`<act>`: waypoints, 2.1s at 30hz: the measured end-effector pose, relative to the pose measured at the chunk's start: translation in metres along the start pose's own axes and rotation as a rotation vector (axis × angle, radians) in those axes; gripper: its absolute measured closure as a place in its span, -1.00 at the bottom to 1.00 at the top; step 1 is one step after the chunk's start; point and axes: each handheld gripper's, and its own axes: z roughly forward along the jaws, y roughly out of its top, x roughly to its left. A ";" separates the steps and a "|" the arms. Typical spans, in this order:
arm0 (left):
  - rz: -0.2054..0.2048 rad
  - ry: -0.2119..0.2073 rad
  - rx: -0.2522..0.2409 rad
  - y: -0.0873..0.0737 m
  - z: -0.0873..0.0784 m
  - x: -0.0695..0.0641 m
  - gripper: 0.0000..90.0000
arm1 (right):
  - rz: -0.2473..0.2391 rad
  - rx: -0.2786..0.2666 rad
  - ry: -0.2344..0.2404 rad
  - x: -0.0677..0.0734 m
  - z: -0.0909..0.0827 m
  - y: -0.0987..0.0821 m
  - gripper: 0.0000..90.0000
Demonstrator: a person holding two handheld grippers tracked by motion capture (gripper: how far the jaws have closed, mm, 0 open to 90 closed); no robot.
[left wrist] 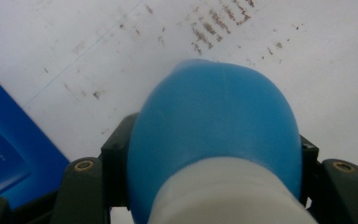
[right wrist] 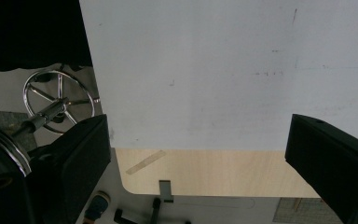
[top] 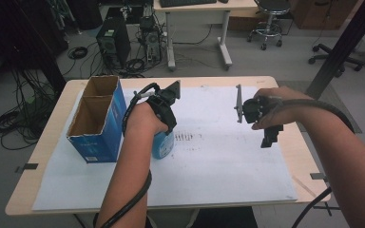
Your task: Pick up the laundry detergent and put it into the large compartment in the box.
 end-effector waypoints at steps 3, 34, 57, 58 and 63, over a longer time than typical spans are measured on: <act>0.002 0.002 -0.007 0.000 0.000 0.000 -0.15 | -0.006 0.001 -0.001 0.000 0.001 0.001 -0.85; -0.040 0.039 0.005 -0.005 -0.122 0.003 -0.14 | -0.010 -0.002 -0.016 0.001 -0.011 0.000 -0.85; -0.201 0.027 0.000 -0.028 -0.180 0.038 -0.14 | -0.014 0.002 -0.014 -0.002 -0.013 0.000 -0.85; -0.212 0.025 0.000 -0.030 -0.184 0.041 -0.14 | -0.014 0.002 -0.013 -0.002 -0.012 0.000 -0.85; -0.259 0.029 -0.014 -0.038 -0.198 0.053 -0.14 | -0.013 0.005 -0.006 -0.003 -0.010 0.001 -0.85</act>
